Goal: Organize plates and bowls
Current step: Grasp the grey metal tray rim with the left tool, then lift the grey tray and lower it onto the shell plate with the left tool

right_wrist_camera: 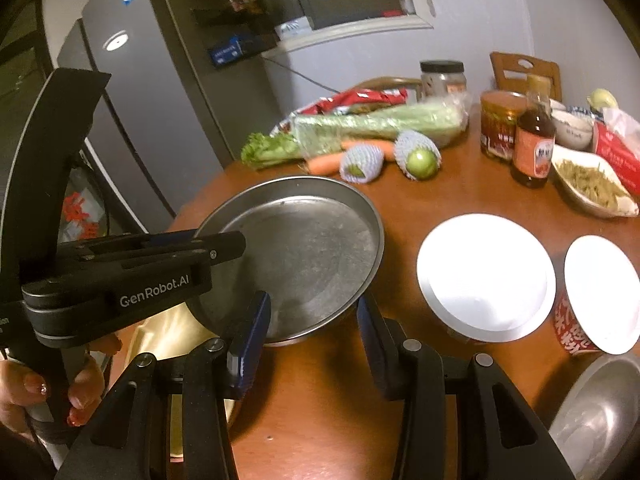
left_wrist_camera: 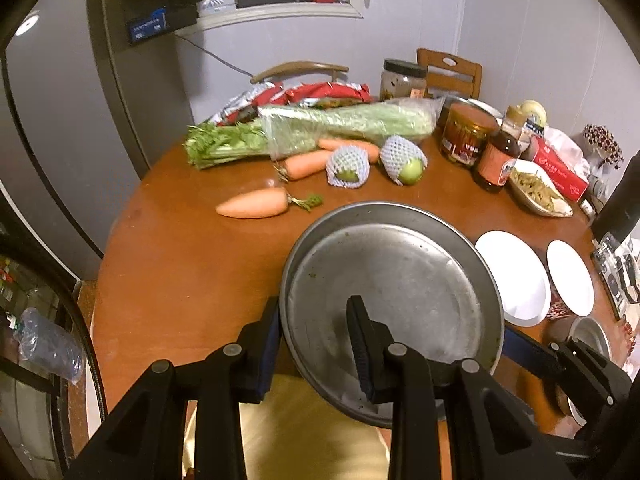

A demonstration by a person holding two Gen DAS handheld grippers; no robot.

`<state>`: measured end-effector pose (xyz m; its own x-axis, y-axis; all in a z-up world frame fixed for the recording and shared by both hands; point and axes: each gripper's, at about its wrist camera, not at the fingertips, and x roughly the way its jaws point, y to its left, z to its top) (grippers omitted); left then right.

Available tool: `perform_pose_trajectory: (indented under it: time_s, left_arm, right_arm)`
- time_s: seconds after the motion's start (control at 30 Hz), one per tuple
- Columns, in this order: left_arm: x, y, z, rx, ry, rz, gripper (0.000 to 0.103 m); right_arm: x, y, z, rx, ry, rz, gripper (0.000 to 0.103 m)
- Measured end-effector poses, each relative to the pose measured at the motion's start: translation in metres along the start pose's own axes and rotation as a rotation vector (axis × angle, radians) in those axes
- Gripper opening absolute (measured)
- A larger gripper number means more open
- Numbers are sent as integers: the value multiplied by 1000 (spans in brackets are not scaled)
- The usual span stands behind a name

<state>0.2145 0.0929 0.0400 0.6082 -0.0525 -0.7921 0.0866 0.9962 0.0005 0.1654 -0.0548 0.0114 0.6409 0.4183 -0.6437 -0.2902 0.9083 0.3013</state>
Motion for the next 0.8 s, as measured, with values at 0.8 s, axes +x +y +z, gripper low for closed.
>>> perform_pose_trajectory:
  time_s: [0.8]
  left_arm:
    - [-79,42,-66,-47,-82,88,32]
  right_arm:
    - [-45,78,-30,-140,-47,80,47]
